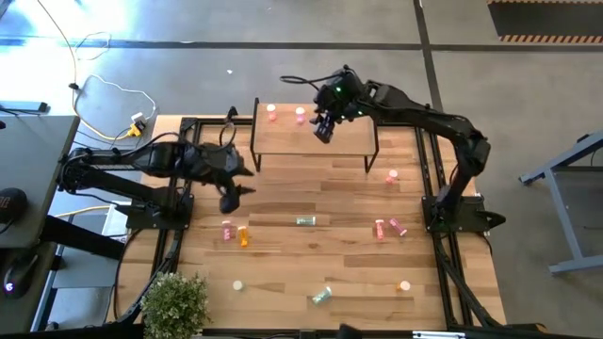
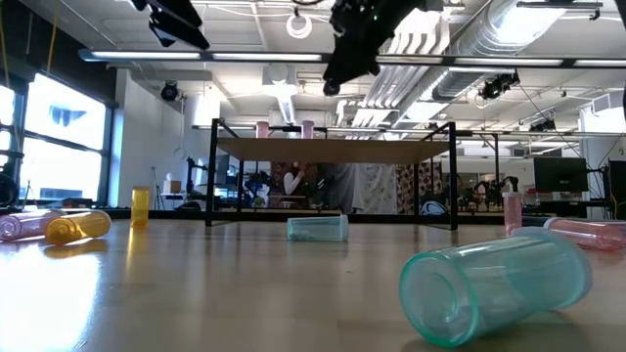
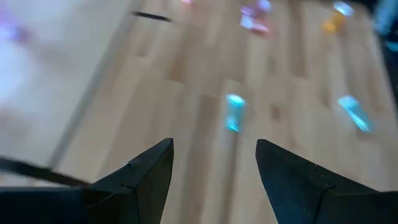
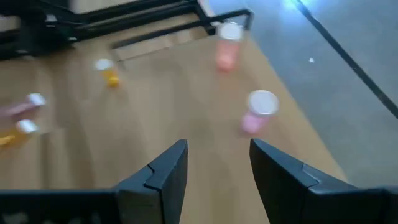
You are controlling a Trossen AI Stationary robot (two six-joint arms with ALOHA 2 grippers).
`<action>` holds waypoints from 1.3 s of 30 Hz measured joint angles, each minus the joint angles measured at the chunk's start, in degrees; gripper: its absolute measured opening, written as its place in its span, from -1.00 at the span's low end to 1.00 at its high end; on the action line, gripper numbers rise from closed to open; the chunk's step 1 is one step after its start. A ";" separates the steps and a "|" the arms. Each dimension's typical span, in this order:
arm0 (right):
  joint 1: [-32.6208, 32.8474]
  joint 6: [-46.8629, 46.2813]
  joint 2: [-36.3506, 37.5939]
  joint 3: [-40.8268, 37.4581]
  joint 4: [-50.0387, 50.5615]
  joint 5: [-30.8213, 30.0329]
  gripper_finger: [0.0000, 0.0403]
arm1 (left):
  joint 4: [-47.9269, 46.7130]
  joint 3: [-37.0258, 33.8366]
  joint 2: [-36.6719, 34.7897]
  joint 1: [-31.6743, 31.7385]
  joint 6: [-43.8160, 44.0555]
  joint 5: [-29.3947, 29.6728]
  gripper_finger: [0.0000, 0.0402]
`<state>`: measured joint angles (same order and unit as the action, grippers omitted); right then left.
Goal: Pick and place medicine bottles onto shelf by color
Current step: Put the bottom left blue pill bottle on the shelf
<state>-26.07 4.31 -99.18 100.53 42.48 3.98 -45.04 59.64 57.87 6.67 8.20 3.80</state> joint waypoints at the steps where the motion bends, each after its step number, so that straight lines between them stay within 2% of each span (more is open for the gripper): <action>1: 0.62 -1.08 0.71 0.00 0.51 0.00 -0.18 | -0.47 0.00 0.00 -1.18 -0.58 -0.81 0.09; 4: 2.73 -3.90 2.99 0.00 1.23 -0.65 -0.18 | -1.88 0.00 0.07 -5.20 -1.28 -2.07 0.09; 11: 6.99 -9.59 6.67 0.00 1.70 -2.03 -0.18 | -2.14 -0.04 0.65 -14.12 3.94 -0.68 0.09; 16: 10.01 -10.62 8.44 0.00 3.35 -2.03 -0.18 | -3.38 -0.31 0.64 -20.80 13.29 2.51 0.09; 21: 12.79 -11.01 9.33 0.00 5.64 -2.03 -0.18 | -0.47 -4.85 0.66 -29.38 24.58 6.80 0.09; 26: 14.87 -11.88 9.33 0.00 8.66 -2.03 -0.18 | 4.36 -8.91 2.51 -37.96 31.45 9.16 0.09; 32: 16.49 -11.86 9.31 -0.07 9.15 -2.05 -0.18 | 6.22 -10.56 7.89 -43.81 33.27 12.37 0.09; 39: 16.75 -11.95 9.31 -0.07 9.03 -2.05 -0.18 | 8.38 -10.60 15.56 -46.93 28.66 7.34 0.09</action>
<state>-9.32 -7.64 -89.86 100.47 51.52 1.93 -36.67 49.04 73.43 -40.26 36.86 11.14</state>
